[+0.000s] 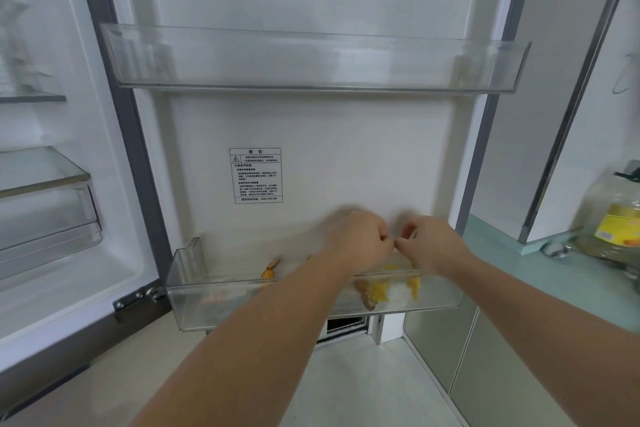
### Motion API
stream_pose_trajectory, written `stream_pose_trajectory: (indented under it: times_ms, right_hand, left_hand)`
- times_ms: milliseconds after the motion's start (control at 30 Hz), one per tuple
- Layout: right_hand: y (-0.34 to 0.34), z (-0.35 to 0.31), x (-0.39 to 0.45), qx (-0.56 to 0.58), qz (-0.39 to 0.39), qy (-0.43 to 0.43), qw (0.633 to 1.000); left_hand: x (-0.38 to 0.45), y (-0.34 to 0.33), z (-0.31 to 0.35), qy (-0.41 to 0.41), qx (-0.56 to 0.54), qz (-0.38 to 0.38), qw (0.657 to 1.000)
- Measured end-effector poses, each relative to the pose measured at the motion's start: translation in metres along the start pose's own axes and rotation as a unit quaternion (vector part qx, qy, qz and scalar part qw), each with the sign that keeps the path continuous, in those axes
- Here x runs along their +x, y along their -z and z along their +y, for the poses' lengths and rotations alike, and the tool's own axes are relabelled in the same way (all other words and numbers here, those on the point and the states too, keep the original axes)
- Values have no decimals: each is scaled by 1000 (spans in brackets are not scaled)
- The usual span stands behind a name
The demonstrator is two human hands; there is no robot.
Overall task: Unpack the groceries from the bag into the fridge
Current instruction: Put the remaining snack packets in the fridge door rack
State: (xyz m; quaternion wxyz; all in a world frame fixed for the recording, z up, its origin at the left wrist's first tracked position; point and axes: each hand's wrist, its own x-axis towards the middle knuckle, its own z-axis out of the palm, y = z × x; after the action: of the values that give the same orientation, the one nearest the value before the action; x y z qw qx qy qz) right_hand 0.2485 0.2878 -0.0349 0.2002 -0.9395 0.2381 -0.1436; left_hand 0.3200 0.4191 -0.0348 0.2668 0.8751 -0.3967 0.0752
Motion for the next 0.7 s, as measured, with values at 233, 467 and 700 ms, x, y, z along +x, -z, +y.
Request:
stream_pose_trajectory:
  times_ms: [233,467,700]
  right_hand:
    - [9,-2,-9,58,60,67,994]
    - [27,3,-26,15,11,169,985]
    - [30,11,-50,-22,-23,249,968]
  left_hand:
    - [-20,24,-3,-1,-13,-31,999]
    - [-47,45,16,23,14,-44,999]
    - [-80,42,53,70,81,-64,992]
